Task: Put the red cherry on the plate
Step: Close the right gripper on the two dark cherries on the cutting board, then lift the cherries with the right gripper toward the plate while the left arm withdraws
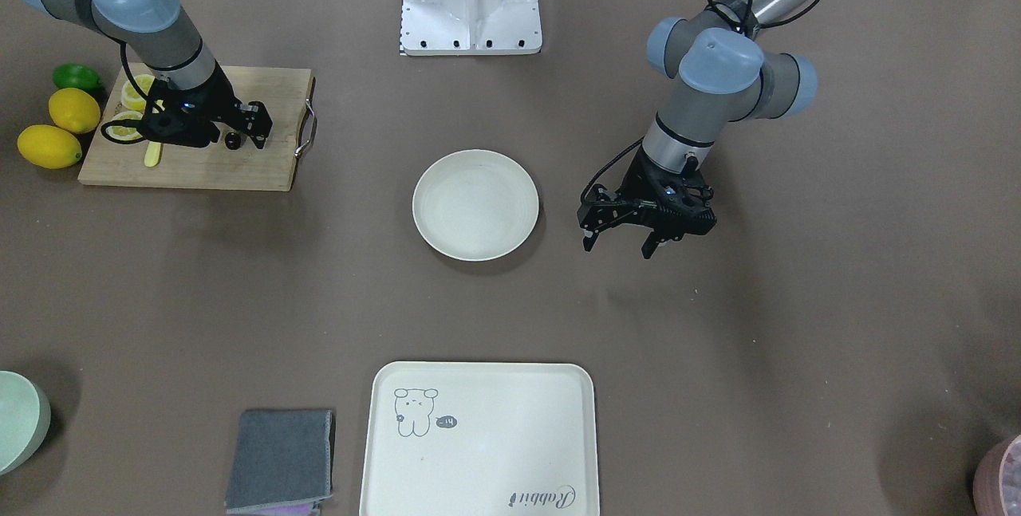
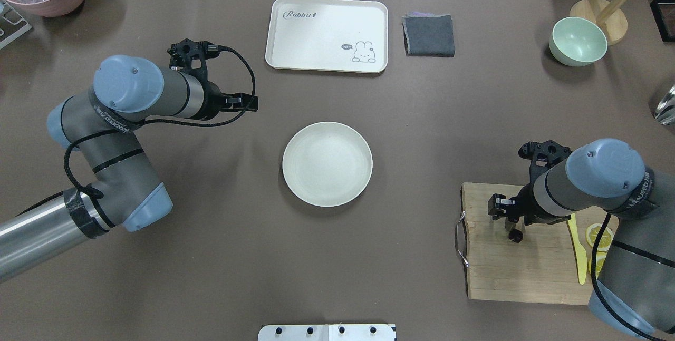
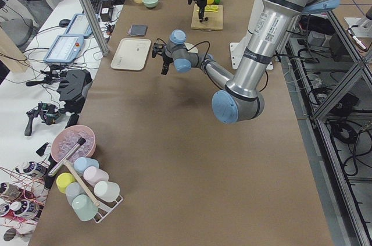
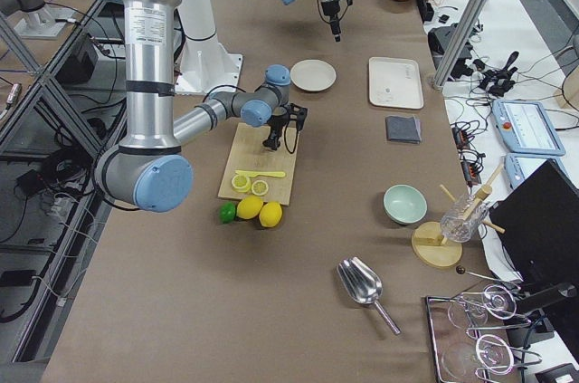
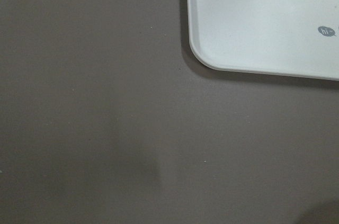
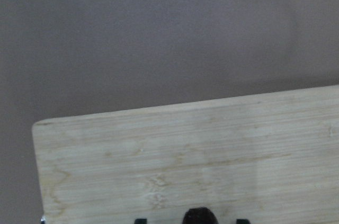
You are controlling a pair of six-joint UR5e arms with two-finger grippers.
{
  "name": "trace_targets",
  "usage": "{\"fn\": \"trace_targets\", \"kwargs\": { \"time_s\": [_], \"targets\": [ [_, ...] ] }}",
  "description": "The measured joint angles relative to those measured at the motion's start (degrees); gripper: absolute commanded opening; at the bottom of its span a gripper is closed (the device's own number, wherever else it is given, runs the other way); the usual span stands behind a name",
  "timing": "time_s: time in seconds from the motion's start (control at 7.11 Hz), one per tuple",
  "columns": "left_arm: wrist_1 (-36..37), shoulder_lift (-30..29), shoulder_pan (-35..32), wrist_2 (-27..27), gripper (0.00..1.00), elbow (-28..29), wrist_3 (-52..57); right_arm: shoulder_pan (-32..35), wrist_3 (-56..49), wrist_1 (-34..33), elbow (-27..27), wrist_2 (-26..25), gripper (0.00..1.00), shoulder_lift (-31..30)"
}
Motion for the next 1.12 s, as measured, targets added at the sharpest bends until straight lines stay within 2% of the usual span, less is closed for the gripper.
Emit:
{"fn": "trace_targets", "kwargs": {
  "time_s": [0.14,0.7,0.98,1.12],
  "targets": [
    [0.0,0.0,0.0,0.0,0.98,0.0,0.0,-0.1,0.0,0.0,0.0,0.0,0.00,-0.3],
    [0.0,0.0,-0.2,0.0,0.98,0.0,0.0,0.5,-0.2,-0.5,1.5,-1.3,0.00,0.3],
    [0.0,0.5,-1.8,-0.1,0.98,0.0,1.1,3.7,-0.2,-2.4,2.7,1.0,0.00,4.9],
    [0.0,1.5,-3.1,-0.1,0.98,0.0,3.4,4.4,-0.2,-6.6,2.7,1.5,0.00,9.9]
  ]
}}
